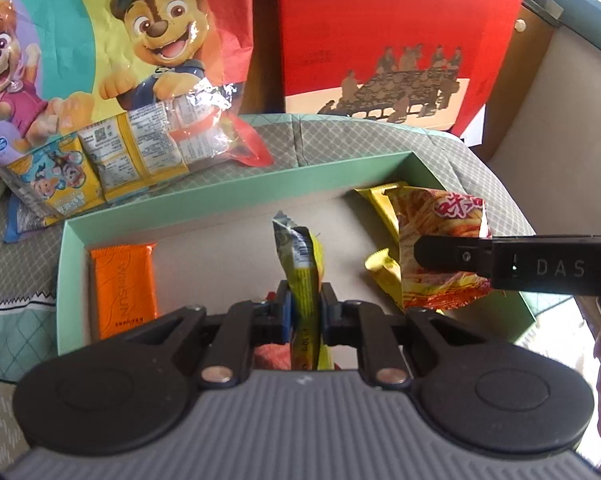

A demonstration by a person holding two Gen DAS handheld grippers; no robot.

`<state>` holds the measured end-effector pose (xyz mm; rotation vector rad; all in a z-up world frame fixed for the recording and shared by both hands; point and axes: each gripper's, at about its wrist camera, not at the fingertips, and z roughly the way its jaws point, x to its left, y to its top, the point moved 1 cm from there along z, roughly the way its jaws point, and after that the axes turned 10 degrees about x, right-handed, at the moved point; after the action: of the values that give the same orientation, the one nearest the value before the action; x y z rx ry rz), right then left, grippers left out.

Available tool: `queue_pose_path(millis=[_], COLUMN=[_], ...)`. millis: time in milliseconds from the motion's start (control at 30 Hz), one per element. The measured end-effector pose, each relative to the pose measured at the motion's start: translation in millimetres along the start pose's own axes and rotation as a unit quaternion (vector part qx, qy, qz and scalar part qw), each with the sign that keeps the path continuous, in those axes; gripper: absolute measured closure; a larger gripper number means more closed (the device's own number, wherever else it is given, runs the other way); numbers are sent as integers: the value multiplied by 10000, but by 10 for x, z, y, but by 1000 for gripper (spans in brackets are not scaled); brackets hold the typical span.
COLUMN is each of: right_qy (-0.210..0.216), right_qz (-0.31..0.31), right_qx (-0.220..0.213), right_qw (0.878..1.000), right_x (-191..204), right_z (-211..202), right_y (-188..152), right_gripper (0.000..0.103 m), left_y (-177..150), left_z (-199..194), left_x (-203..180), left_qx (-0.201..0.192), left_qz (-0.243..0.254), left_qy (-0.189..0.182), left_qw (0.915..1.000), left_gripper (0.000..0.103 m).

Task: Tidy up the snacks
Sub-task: 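Carry both snacks into the green box and open both tools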

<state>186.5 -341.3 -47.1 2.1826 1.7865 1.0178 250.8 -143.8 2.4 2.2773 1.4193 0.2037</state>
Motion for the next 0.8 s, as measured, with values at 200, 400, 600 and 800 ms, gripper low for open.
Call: queue_pose_path(millis=[200, 400, 600, 800], right_qy=[4, -32, -134, -143], right_qz=[37, -11, 85, 138], right_qx=[176, 243, -76, -146], right_qw=[9998, 9997, 9998, 9997], right_x=[-103, -188, -216, -233], right_z=[394, 648, 638, 511], right_y=[345, 505, 557, 495], right_gripper=[66, 65, 8, 0], left_y=[305, 486, 540, 443], left_z=[291, 536, 665, 585], left_x=[70, 69, 60, 50], left_qx=[42, 97, 6, 51], left_qz=[-163, -324, -579, -445], left_qy=[25, 59, 461, 565], left_qw=[9999, 9994, 9973, 9974], left_gripper=[90, 89, 23, 12])
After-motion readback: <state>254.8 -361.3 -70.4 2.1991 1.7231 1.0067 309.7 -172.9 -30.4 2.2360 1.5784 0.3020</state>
